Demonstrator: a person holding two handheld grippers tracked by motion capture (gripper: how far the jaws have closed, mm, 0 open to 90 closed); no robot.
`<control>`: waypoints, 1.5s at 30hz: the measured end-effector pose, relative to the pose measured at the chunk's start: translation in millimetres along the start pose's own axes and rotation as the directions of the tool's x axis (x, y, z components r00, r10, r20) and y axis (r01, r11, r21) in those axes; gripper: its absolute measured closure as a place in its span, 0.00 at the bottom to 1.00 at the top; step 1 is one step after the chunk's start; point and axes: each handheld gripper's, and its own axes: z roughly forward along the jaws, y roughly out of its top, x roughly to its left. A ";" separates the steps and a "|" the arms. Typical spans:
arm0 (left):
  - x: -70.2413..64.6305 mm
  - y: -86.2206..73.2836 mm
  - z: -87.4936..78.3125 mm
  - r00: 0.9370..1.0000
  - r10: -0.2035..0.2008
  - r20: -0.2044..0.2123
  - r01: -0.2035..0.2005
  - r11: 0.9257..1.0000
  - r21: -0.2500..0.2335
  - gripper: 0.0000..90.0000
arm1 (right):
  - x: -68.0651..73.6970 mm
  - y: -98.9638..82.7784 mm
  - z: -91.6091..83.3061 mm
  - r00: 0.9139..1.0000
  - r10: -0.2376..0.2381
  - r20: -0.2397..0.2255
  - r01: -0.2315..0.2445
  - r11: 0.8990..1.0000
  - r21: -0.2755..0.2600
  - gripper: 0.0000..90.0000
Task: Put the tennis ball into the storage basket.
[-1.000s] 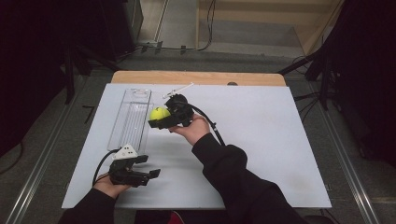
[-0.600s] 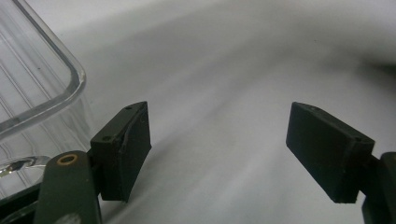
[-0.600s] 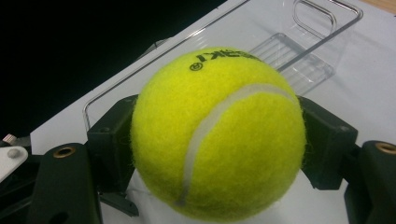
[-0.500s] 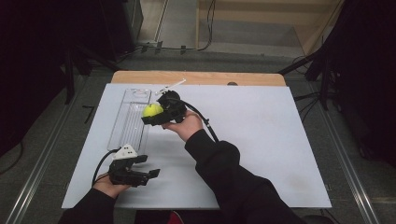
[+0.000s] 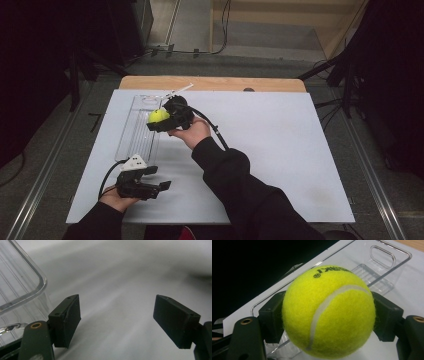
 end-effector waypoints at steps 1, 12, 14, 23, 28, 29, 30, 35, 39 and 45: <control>0.0 0.0 0.0 1.000 0.000 0.000 0.000 1.000 0.000 0.25 | 0.7 1.2 0.9 1.000 0.000 0.000 0.000 1.000 0.001 0.26; 0.5 0.6 -0.3 1.000 -0.002 -0.004 0.002 1.000 -0.002 0.25 | 7.5 12.9 14.6 1.000 -0.018 -0.001 0.018 1.000 0.015 0.26; 0.6 0.6 -0.6 1.000 -0.002 -0.003 0.002 1.000 -0.003 0.25 | 8.4 15.0 18.1 1.000 -0.023 -0.002 0.023 1.000 0.018 0.26; 0.6 0.2 -1.0 1.000 -0.003 0.001 0.003 1.000 -0.005 0.25 | 11.8 25.2 30.7 0.999 -0.043 0.007 0.043 0.999 0.025 0.26; 0.2 0.1 -1.1 1.000 -0.004 0.001 0.004 1.000 -0.007 0.25 | 14.2 29.8 37.7 0.999 -0.049 0.002 0.049 0.998 0.030 0.26; 0.2 0.1 -1.1 1.000 -0.004 0.002 0.004 1.000 -0.007 0.25 | 15.0 30.8 39.0 0.999 -0.051 0.003 0.051 0.998 0.027 0.26; 0.2 0.2 -1.0 1.000 -0.004 0.003 0.004 1.000 -0.006 0.25 | 15.0 30.8 39.0 0.999 -0.051 0.003 0.051 0.998 0.027 0.26; 0.3 0.2 -0.6 1.000 -0.004 0.005 0.004 1.000 -0.006 0.25 | 19.7 37.1 49.6 0.997 -0.072 0.008 0.072 0.996 0.044 0.26; 0.9 0.0 -1.3 1.000 -0.006 0.006 0.007 1.000 -0.009 0.25 | 20.3 38.7 53.8 0.997 -0.073 0.008 0.072 0.996 0.043 0.26; 0.7 0.0 -1.4 1.000 -0.005 0.006 0.005 1.000 -0.006 0.25 | 18.3 38.8 58.6 0.998 -0.063 0.008 0.062 0.997 0.047 0.26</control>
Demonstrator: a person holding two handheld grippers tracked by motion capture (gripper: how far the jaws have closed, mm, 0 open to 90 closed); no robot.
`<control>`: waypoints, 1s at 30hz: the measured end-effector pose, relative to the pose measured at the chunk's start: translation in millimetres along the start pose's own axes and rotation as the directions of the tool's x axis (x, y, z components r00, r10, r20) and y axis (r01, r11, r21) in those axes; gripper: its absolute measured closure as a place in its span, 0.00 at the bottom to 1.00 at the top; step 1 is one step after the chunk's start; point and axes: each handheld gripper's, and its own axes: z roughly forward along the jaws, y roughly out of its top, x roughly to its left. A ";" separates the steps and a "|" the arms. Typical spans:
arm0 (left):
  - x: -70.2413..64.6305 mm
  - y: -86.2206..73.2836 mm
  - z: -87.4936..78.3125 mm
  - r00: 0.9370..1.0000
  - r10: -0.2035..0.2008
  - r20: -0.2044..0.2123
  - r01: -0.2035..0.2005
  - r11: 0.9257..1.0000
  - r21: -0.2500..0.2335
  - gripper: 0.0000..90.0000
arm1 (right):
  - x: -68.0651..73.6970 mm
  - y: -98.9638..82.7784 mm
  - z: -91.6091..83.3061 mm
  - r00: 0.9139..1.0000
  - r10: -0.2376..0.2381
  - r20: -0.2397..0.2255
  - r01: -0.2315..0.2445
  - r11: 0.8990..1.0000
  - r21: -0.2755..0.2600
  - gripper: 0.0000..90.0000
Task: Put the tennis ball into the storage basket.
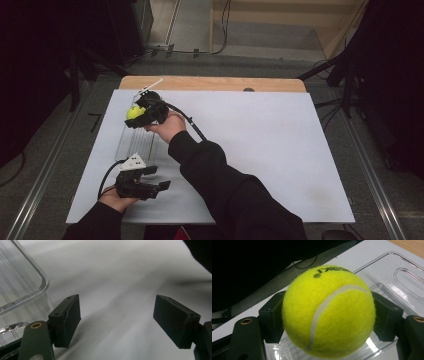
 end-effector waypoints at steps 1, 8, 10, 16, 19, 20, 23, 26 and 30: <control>0.0 0.1 -0.1 1.000 0.000 -0.001 0.000 1.000 0.000 0.25 | 0.0 0.0 0.0 1.000 0.000 0.000 0.000 1.000 0.000 0.26; 1.4 0.0 -0.4 1.000 -0.005 -0.004 0.005 1.000 0.002 0.25 | -2.6 -2.4 5.0 1.000 0.006 -0.001 -0.006 1.000 0.007 0.26; 1.1 -0.1 -0.2 1.000 -0.005 -0.003 0.005 1.000 0.002 0.25 | -2.9 -4.0 8.5 1.000 0.014 -0.004 -0.014 1.000 0.025 0.26; 1.9 0.2 -0.5 1.000 -0.008 0.003 0.008 1.000 -0.003 0.25 | -4.2 -9.1 16.9 1.000 0.005 0.007 -0.006 0.999 0.049 0.26; 1.7 0.2 -0.5 1.000 -0.007 0.004 0.007 1.000 -0.003 0.25 | -3.2 -12.4 23.5 1.000 0.012 0.004 -0.012 0.998 0.062 0.26; 1.9 0.1 -0.6 1.000 -0.008 0.005 0.008 1.000 -0.003 0.25 | -2.7 -13.4 25.1 1.000 0.010 0.001 -0.010 0.998 0.068 0.26; 2.1 0.0 -0.7 1.000 -0.008 0.006 0.008 1.000 -0.003 0.25 | 0.0 -16.0 30.4 1.000 -0.019 0.016 0.017 0.995 0.098 0.26; 2.2 0.1 -0.7 1.000 -0.009 0.007 0.009 1.000 -0.003 0.25 | 0.9 -18.1 34.6 1.000 -0.029 0.009 0.028 0.993 0.111 0.26; 1.9 0.0 -1.1 1.000 -0.008 0.007 0.008 1.000 -0.004 0.25 | 1.6 -19.4 37.7 1.000 -0.027 0.003 0.026 0.994 0.109 0.25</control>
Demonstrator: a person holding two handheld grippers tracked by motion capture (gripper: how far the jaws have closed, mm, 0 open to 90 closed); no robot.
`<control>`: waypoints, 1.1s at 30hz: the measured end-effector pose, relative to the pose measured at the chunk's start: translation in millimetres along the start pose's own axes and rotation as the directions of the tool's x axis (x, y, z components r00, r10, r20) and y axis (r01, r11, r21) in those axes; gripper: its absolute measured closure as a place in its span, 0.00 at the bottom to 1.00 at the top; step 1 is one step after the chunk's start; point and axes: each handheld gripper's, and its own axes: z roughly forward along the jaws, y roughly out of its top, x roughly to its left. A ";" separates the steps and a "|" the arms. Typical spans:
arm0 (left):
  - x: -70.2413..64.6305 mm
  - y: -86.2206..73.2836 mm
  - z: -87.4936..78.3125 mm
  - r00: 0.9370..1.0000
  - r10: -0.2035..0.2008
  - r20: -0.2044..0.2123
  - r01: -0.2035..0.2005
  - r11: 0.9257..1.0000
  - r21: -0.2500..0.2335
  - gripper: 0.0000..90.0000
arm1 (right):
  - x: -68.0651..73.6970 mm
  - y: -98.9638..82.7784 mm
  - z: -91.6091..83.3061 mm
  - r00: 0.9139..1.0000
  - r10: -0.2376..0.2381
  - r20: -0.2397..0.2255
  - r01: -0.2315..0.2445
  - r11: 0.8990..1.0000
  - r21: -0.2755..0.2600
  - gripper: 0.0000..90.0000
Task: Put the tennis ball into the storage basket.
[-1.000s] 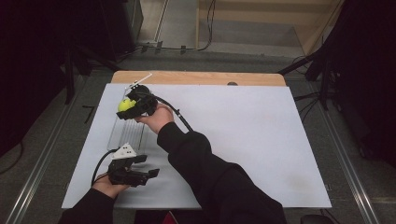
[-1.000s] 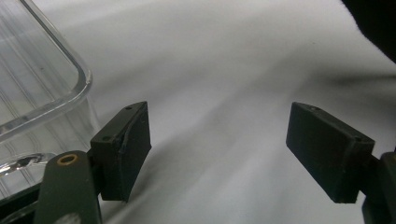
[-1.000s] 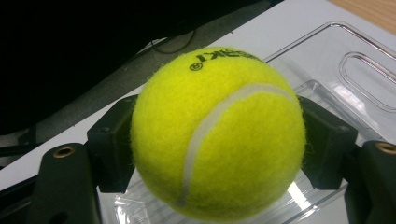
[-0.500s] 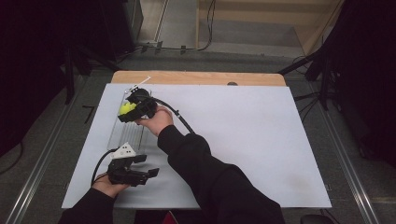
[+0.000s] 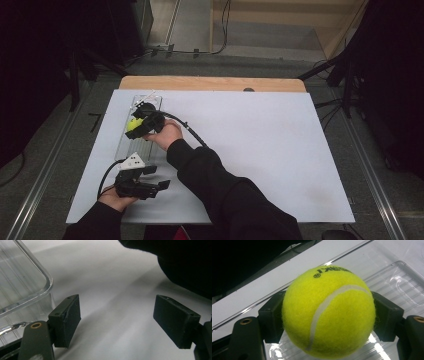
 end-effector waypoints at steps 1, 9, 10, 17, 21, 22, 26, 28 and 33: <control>0.0 0.0 0.0 1.000 0.000 0.000 0.000 1.000 0.000 0.25 | 0.0 0.0 0.0 1.000 0.000 0.000 0.000 1.000 0.000 0.25; 0.3 -0.1 -0.1 1.000 0.001 -0.003 -0.001 1.000 0.002 0.25 | -2.0 -0.8 -7.1 1.000 -0.004 0.007 0.005 1.000 -0.025 0.17; 0.1 -0.1 0.3 1.000 0.000 -0.003 0.000 1.000 0.002 0.25 | -3.5 -0.2 -10.1 1.000 0.004 -0.008 -0.004 0.999 -0.037 0.16; 0.7 0.1 1.9 1.000 -0.003 0.000 0.003 1.000 0.004 0.25 | -4.8 -2.3 -32.3 0.999 0.004 -0.038 -0.007 0.996 -0.090 0.16; 0.8 -0.5 2.9 1.000 -0.004 0.000 0.004 1.000 0.006 0.25 | -3.7 -6.0 -44.3 0.999 0.002 -0.041 -0.006 0.995 -0.098 0.16; 0.3 -0.6 3.1 1.000 -0.004 0.001 0.004 1.000 0.005 0.25 | -3.7 -6.9 -46.8 1.000 0.001 -0.030 -0.004 0.996 -0.093 0.16; -0.3 -0.8 2.8 1.000 -0.004 -0.001 0.004 1.000 0.005 0.25 | -4.8 -11.5 -57.6 1.000 -0.006 -0.013 0.004 0.996 -0.086 0.16; -0.4 -0.6 2.5 1.000 -0.002 -0.002 0.002 1.000 0.005 0.25 | -6.8 -15.2 -63.8 1.000 -0.001 -0.013 0.000 0.997 -0.076 0.16; -0.4 -0.7 2.6 1.000 0.000 -0.003 0.000 1.000 0.004 0.25 | -11.4 -24.6 -77.0 1.000 0.009 -0.010 -0.010 0.997 -0.076 0.16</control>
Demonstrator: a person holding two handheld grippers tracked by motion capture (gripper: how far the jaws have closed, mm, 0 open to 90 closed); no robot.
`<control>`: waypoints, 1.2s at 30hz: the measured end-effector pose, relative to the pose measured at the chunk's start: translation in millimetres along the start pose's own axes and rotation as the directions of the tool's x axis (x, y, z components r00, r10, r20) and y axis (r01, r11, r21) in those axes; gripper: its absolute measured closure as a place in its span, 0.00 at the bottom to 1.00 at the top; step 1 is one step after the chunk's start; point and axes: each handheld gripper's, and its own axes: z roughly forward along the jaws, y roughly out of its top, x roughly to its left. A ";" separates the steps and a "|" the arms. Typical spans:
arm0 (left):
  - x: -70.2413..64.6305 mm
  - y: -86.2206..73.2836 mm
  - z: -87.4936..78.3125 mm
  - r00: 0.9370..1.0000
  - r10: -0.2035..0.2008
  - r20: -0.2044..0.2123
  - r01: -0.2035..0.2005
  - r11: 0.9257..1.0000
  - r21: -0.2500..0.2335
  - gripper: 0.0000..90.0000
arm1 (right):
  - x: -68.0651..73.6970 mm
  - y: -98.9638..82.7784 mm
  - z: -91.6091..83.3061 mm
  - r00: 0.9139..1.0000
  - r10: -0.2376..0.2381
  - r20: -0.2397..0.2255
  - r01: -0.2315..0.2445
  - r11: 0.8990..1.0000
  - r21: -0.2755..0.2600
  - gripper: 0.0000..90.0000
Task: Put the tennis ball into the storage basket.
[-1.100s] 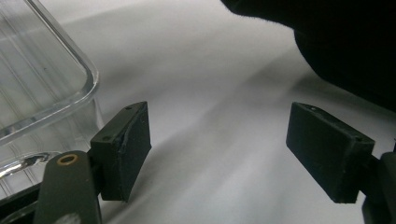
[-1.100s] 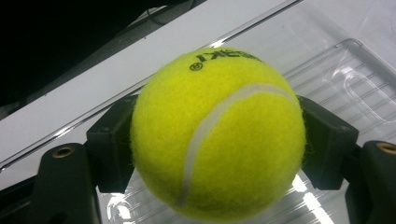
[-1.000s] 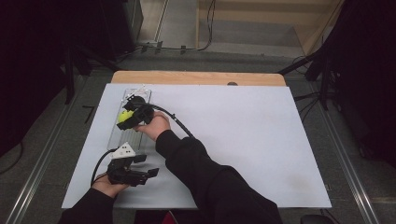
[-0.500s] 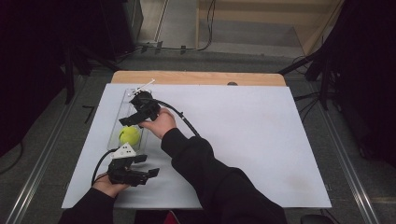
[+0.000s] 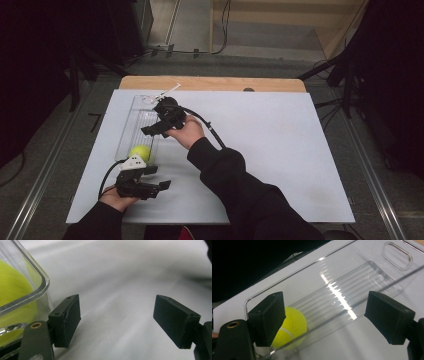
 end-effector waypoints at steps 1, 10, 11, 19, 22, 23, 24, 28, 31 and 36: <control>0.0 -0.1 0.0 1.000 -0.001 0.001 0.001 1.000 -0.004 0.25 | -1.1 -1.9 -3.1 1.000 0.003 -0.002 -0.003 1.000 0.000 0.16; -0.9 0.1 -0.5 1.000 0.000 0.000 0.000 1.000 -0.009 0.25 | -8.1 -20.0 -23.2 1.000 0.015 0.004 -0.015 1.000 0.007 0.17; -1.0 0.2 -0.5 1.000 -0.001 0.001 0.001 1.000 -0.010 0.25 | -8.4 -21.9 -25.1 1.000 0.015 0.005 -0.015 1.000 0.010 0.17; -1.5 0.6 -0.4 1.000 -0.006 0.006 0.006 1.000 -0.014 0.25 | -12.6 -41.2 -38.0 0.999 0.037 -0.005 -0.037 0.999 0.017 0.17; -2.2 1.1 0.1 1.000 -0.004 0.016 0.004 1.000 -0.015 0.25 | -14.2 -47.5 -43.7 0.999 0.041 -0.020 -0.040 0.999 0.009 0.17; -2.1 1.1 0.5 1.000 -0.003 0.017 0.003 1.000 -0.015 0.25 | -15.2 -49.9 -46.3 0.998 0.052 -0.033 -0.052 0.999 0.009 0.17; -1.8 1.2 0.8 1.000 -0.003 0.018 0.003 1.000 -0.012 0.25 | -15.8 -51.1 -47.8 0.998 0.053 -0.036 -0.053 0.999 0.008 0.17; -1.3 1.3 0.8 1.000 -0.006 0.014 0.006 1.000 -0.014 0.25 | -16.0 -58.0 -57.0 0.999 0.048 -0.021 -0.048 0.999 0.009 0.17; -1.1 1.4 1.5 1.000 -0.008 0.016 0.008 1.000 -0.008 0.25 | -18.1 -63.9 -65.8 0.999 0.049 -0.011 -0.049 0.999 0.002 0.17; -0.9 1.7 2.1 1.000 -0.005 0.014 0.006 1.000 -0.009 0.25 | -22.6 -74.0 -79.9 0.999 0.049 -0.003 -0.049 0.999 -0.004 0.18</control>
